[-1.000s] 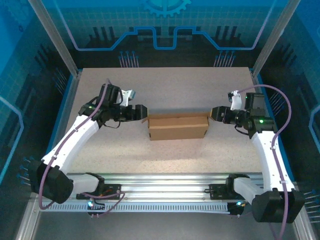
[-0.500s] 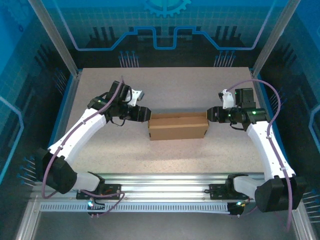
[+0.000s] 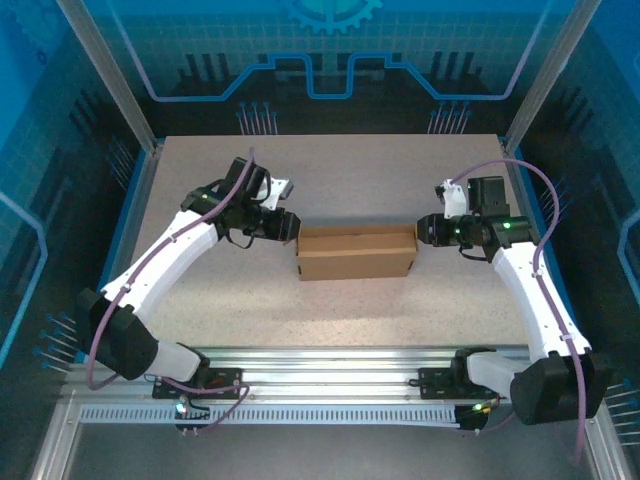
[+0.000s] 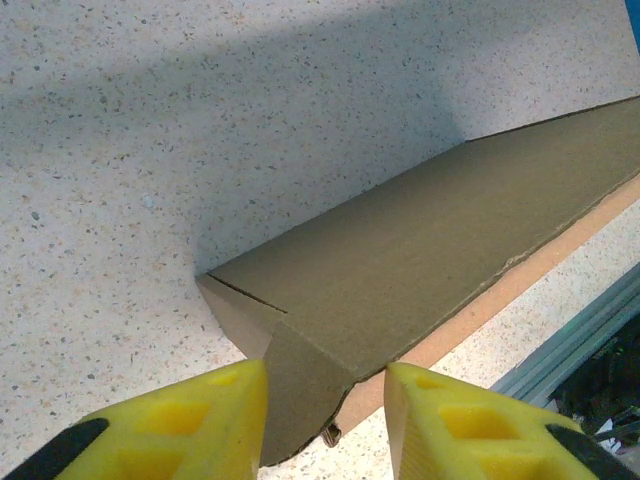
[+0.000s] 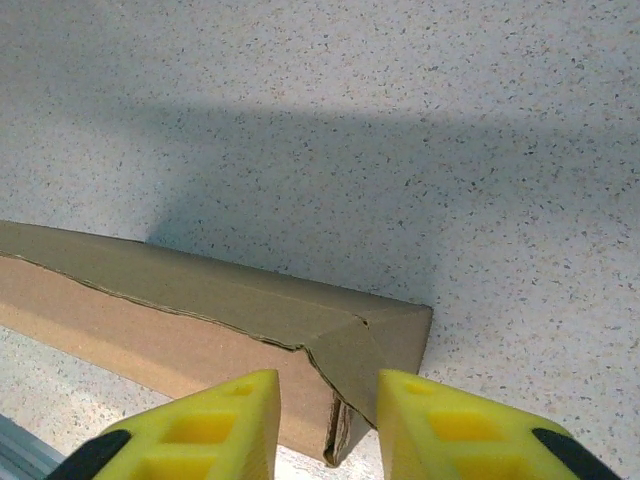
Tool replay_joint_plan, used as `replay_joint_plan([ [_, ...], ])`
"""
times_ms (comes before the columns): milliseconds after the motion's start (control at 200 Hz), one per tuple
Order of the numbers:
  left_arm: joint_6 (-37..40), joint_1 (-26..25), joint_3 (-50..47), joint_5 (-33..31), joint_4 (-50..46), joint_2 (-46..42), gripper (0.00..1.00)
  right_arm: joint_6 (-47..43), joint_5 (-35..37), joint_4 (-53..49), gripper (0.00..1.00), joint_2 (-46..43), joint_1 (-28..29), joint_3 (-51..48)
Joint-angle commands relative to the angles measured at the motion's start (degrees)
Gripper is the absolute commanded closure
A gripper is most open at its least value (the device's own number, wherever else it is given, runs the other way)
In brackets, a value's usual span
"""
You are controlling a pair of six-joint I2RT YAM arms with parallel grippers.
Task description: Fold the paper box
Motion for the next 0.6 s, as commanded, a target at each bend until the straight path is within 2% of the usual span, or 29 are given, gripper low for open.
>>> replay_joint_plan([
  [0, -1.05, -0.35, 2.07, -0.61, -3.20, 0.57, 0.67, 0.10, -0.42, -0.96, 0.72, 0.34, 1.03, -0.63],
  [130, -2.67, -0.43, 3.28, 0.17, -4.89, 1.23, 0.72, 0.46, -0.18, -0.93, 0.76, 0.25, 2.00, -0.69],
  [465, -2.13, -1.56, 4.54, -2.04, -7.65, 3.54, 0.70, 0.62, 1.36, -1.45, 0.84, 0.43, 3.62, -0.69],
  [595, -3.06, -1.69, 5.36, -2.75, -8.37, 3.63, 0.78, 0.79, 1.58, -1.80, 0.88, 0.41, 3.93, -0.35],
])
